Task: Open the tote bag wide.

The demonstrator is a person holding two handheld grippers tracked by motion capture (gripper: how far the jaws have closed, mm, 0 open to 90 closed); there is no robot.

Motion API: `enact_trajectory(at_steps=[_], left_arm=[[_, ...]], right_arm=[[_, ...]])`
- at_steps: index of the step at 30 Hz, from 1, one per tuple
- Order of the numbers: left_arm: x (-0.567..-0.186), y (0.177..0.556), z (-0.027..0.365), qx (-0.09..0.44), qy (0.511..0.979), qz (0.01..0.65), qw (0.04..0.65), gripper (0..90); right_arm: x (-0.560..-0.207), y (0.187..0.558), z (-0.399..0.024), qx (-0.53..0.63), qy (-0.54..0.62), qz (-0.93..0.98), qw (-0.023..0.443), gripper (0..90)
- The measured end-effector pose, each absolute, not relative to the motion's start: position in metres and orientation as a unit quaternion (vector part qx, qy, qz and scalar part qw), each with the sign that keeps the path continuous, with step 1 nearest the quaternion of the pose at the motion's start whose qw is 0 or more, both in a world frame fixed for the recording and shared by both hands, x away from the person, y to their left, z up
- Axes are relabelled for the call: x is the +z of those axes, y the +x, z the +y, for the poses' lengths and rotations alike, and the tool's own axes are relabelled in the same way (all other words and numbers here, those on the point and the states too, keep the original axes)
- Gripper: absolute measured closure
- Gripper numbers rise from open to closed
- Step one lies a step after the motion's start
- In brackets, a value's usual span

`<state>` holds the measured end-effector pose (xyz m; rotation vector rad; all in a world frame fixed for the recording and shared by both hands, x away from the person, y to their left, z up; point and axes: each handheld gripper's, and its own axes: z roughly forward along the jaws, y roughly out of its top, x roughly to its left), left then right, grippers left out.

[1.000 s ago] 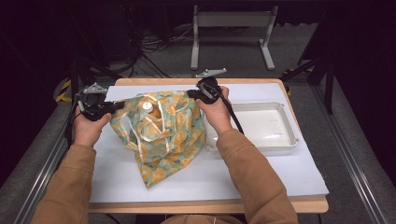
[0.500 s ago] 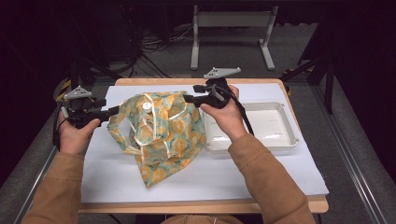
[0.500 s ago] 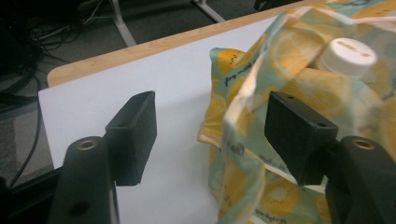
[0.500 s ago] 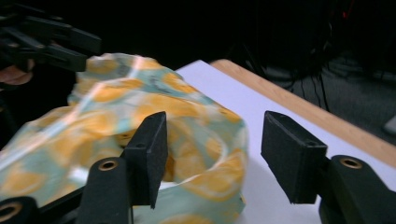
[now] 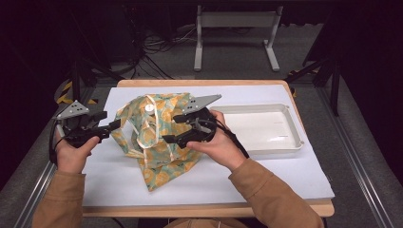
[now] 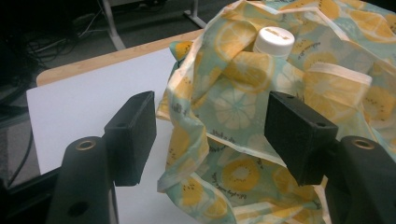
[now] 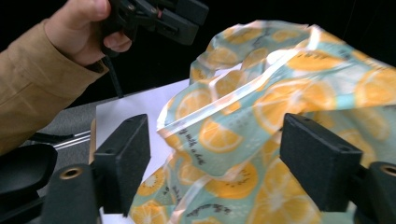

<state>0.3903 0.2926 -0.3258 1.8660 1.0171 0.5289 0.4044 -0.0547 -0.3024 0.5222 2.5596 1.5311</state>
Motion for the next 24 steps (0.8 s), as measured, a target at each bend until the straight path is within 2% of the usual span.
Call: enact_trajectory(at_steps=[15,24], left_arm=[[-0.333,0.388,0.294,0.214,0.757,0.417,0.455,34.7],[-0.335,0.388,0.294,0.212,0.759,0.418,0.452,34.7]], right_arm=[[-0.332,0.411,-0.027,0.480,0.223,0.845,0.075,12.0],[-0.345,0.414,-0.014,0.459,0.220,0.854,0.106,13.1]])
